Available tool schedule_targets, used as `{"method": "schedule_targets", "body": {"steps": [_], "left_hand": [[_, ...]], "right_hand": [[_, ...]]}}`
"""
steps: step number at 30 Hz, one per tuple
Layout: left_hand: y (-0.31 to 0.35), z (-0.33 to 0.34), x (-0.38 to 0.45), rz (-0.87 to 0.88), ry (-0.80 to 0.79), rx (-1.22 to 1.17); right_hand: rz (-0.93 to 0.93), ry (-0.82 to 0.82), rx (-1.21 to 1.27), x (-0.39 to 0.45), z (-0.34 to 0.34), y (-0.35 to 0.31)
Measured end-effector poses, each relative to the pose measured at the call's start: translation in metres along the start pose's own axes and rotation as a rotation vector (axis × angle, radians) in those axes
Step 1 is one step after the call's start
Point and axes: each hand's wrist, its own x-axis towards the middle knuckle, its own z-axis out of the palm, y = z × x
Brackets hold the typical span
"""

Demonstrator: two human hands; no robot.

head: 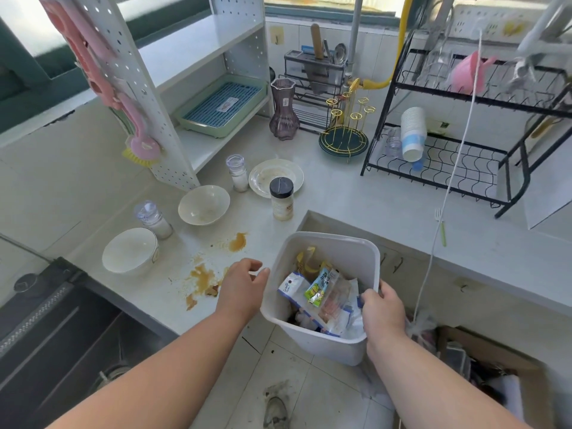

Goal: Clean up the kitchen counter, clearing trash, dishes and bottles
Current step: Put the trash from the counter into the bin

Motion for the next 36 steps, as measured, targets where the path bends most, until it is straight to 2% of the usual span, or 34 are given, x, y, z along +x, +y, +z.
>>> {"method": "schedule_targets", "body": {"steps": [4,9,15,20,29,36], "left_hand": [[0.000,-0.002,-0.019,-0.136,0.004,-0.045],[0.002,-0.001,-0.067,-0.234,0.060,-0.145],[-0.009,0.002,-0.161,-0.407,0.277,-0.260],[-0.042,-0.008,-0.252,-0.529,0.393,-0.307],[-0.137,-0.039,-0.456,-0.826,0.697,-0.492],[-0.212,-0.052,-0.639,-0.975,0.965,-0.657]], "right_hand": [[-0.022,-0.041,-0.010,-0.004,-0.017,0.001],[-0.111,-0.168,-0.047,-0.018,-0.040,-0.004],[-0.172,-0.460,-0.138,-0.050,-0.067,-0.001],[-0.202,-0.619,-0.255,-0.095,-0.072,0.016],[-0.281,-1.011,-0.522,-0.239,-0.040,0.081],[-0.332,-1.257,-0.631,-0.390,-0.030,0.170]]}}
